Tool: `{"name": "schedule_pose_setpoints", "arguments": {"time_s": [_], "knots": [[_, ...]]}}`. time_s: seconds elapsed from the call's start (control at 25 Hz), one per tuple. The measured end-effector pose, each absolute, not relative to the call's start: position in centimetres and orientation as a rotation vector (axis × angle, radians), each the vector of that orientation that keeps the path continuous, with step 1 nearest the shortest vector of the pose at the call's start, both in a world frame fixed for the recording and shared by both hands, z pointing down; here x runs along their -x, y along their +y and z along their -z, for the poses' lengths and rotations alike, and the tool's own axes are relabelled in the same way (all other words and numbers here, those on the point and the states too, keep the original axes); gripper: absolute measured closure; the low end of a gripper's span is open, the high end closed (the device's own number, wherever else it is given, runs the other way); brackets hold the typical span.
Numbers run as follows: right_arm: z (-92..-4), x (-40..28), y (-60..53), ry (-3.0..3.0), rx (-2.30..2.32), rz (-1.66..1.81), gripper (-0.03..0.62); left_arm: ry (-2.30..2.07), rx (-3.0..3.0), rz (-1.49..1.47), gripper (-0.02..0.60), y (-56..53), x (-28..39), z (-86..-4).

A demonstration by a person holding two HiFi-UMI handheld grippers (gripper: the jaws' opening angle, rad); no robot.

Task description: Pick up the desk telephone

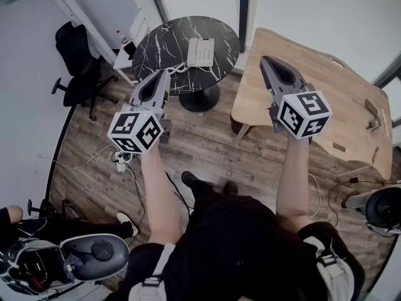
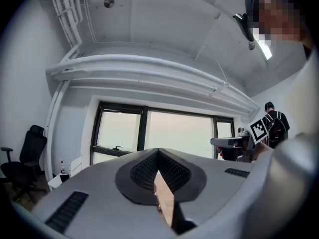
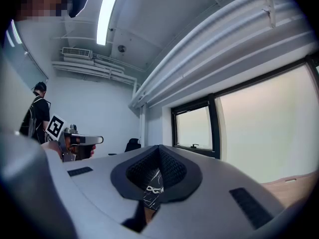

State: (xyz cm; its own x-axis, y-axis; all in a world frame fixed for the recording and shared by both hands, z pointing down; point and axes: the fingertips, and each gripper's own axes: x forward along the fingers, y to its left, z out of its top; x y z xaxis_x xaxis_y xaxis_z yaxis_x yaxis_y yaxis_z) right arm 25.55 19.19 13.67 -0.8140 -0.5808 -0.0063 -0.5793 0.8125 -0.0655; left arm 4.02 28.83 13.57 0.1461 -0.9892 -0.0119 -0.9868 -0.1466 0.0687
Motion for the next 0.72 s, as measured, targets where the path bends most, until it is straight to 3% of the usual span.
{"name": "schedule_pose_setpoints", "arguments": {"time_s": [0.72], "knots": [[-14.6, -26.9, 16.3, 2.970, 1.013, 0.183, 0.565, -2.000, -2.296, -0.017, 0.568, 26.8, -4.3, -13.6]]}}
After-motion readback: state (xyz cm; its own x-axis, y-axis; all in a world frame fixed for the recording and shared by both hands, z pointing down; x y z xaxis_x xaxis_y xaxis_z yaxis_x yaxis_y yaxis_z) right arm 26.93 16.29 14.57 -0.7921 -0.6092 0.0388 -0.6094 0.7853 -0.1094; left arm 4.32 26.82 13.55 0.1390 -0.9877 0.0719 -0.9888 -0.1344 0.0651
